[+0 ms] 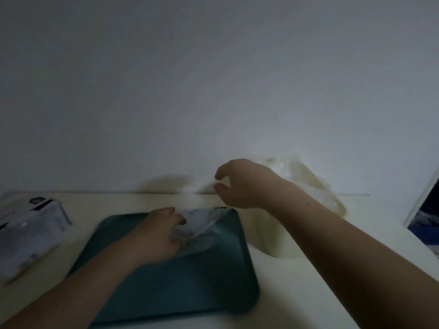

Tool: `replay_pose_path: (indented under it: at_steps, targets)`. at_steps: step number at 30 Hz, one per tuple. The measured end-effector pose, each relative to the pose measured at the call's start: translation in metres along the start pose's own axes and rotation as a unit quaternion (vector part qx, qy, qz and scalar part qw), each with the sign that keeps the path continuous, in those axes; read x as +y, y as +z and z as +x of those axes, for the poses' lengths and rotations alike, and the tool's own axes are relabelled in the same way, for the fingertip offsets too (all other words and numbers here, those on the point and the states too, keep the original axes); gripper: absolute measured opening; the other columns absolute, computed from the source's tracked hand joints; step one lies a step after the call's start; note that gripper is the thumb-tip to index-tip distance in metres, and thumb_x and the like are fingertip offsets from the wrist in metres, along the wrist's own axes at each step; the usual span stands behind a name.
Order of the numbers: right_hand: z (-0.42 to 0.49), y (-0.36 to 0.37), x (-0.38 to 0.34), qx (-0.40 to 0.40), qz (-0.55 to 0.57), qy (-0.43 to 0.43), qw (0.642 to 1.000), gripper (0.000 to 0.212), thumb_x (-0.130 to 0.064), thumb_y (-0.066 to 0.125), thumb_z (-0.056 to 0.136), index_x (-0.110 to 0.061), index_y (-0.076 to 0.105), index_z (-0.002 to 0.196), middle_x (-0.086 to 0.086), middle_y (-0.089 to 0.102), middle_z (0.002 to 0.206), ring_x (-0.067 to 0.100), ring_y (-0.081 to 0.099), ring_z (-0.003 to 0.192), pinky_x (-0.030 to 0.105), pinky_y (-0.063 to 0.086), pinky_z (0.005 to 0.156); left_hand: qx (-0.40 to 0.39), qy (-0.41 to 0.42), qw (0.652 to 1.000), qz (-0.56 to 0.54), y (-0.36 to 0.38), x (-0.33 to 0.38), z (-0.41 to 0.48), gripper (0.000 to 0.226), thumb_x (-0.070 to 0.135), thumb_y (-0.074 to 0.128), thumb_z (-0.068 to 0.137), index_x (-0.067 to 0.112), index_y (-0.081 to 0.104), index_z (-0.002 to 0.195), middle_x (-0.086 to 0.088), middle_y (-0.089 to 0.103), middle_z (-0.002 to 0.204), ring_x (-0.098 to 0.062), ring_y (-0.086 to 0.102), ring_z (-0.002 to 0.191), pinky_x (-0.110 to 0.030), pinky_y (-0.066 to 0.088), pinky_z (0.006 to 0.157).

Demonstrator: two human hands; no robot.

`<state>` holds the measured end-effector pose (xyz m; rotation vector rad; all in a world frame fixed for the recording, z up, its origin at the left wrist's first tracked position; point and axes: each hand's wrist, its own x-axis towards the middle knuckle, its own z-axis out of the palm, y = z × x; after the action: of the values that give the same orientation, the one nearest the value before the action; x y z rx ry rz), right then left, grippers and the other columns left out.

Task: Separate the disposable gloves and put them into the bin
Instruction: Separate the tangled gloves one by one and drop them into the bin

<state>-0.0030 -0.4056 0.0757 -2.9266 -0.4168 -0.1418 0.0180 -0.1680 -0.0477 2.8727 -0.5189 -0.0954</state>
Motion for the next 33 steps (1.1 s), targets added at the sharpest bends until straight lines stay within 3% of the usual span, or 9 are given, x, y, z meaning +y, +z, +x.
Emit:
replay_pose_path:
  at_steps: [2,6,14,21,24,26,28,31,33]
  targets:
    - [0.007,0.031,-0.019,-0.025,0.082,-0.009,0.996,0.044,-0.04,0.056,0.101,-0.024,0.062,0.141,-0.001,0.062,0.144,0.022,0.061,0.126,0.038,0.049,0.11,0.01,-0.001,0.999,-0.033,0.011,-0.017,-0.01,0.05,0.048,0.062,0.081,0.029,0.066,0.127,0.017,0.052,0.119,-0.01,0.055,0.118,-0.027,0.049,0.098]
    - [0.017,0.091,-0.026,-0.098,0.14,0.042,0.984,0.048,-0.034,0.059,0.1,-0.024,0.055,0.147,0.004,0.06,0.145,0.024,0.061,0.124,0.029,0.047,0.104,0.066,-0.013,0.992,-0.105,0.02,-0.028,-0.018,0.02,0.041,0.057,0.082,0.021,0.064,0.082,0.01,0.065,0.079,-0.006,0.064,0.075,-0.04,0.057,0.071]
    - [0.043,0.122,-0.025,-0.152,0.192,0.001,0.969,0.08,-0.031,0.088,0.081,-0.027,0.051,0.151,-0.003,0.053,0.151,0.01,0.053,0.131,0.015,0.038,0.099,0.101,-0.019,0.969,-0.223,0.014,-0.031,-0.002,0.021,0.012,0.069,0.086,0.026,0.069,0.071,0.016,0.07,0.07,-0.002,0.068,0.066,-0.03,0.056,0.062]
    - [0.036,0.104,-0.031,-0.092,0.114,-0.149,0.978,0.13,-0.068,0.091,0.051,-0.063,0.013,0.155,-0.021,-0.012,0.171,0.011,-0.018,0.158,0.047,-0.004,0.126,0.115,-0.056,0.924,-0.361,-0.031,-0.03,-0.007,0.017,0.023,0.069,0.095,0.025,0.079,0.081,0.009,0.077,0.077,-0.001,0.069,0.068,-0.015,0.05,0.063]
    - [0.033,0.097,-0.04,-0.081,0.181,-0.181,0.963,0.104,-0.052,0.097,0.058,-0.06,0.038,0.143,-0.018,0.035,0.163,0.015,0.024,0.156,0.041,0.022,0.128,0.095,-0.068,0.873,-0.473,-0.039,-0.033,-0.012,0.017,0.022,0.072,0.096,0.017,0.079,0.081,-0.002,0.069,0.067,-0.011,0.062,0.062,-0.028,0.051,0.065]
    - [0.035,0.101,-0.039,-0.017,0.275,-0.167,0.947,0.056,-0.038,0.089,0.073,-0.039,0.067,0.124,-0.02,0.069,0.123,0.001,0.062,0.118,0.03,0.05,0.102,0.076,-0.069,0.833,-0.544,-0.039,-0.033,-0.012,0.017,0.022,0.072,0.097,0.01,0.079,0.086,-0.006,0.063,0.063,-0.016,0.057,0.059,-0.028,0.048,0.059]
    - [0.038,0.106,-0.036,0.054,0.329,-0.102,0.937,0.017,-0.04,0.073,0.084,-0.026,0.073,0.094,-0.021,0.071,0.088,-0.007,0.064,0.081,0.02,0.05,0.078,0.065,-0.059,0.791,-0.605,-0.039,-0.035,-0.011,0.03,0.041,0.075,0.092,0.011,0.08,0.094,-0.01,0.064,0.07,-0.022,0.061,0.065,-0.032,0.049,0.062]
    - [0.039,0.109,-0.029,0.05,0.447,-0.044,0.892,0.041,-0.036,0.069,0.094,-0.002,0.062,0.075,-0.004,0.057,0.068,0.008,0.051,0.065,0.032,0.041,0.064,0.03,0.005,0.782,-0.622,-0.04,-0.044,-0.011,0.077,0.078,0.076,0.072,0.015,0.076,0.117,-0.009,0.077,0.115,-0.028,0.073,0.109,-0.044,0.055,0.099]
    - [0.038,0.104,-0.029,0.027,0.508,-0.025,0.861,0.04,-0.03,0.071,0.094,0.001,0.062,0.071,0.002,0.059,0.066,0.012,0.053,0.065,0.032,0.041,0.064,0.0,0.071,0.812,-0.579,-0.044,-0.042,-0.018,0.072,0.07,0.078,0.077,0.018,0.072,0.126,-0.008,0.074,0.129,-0.026,0.069,0.122,-0.041,0.055,0.105]
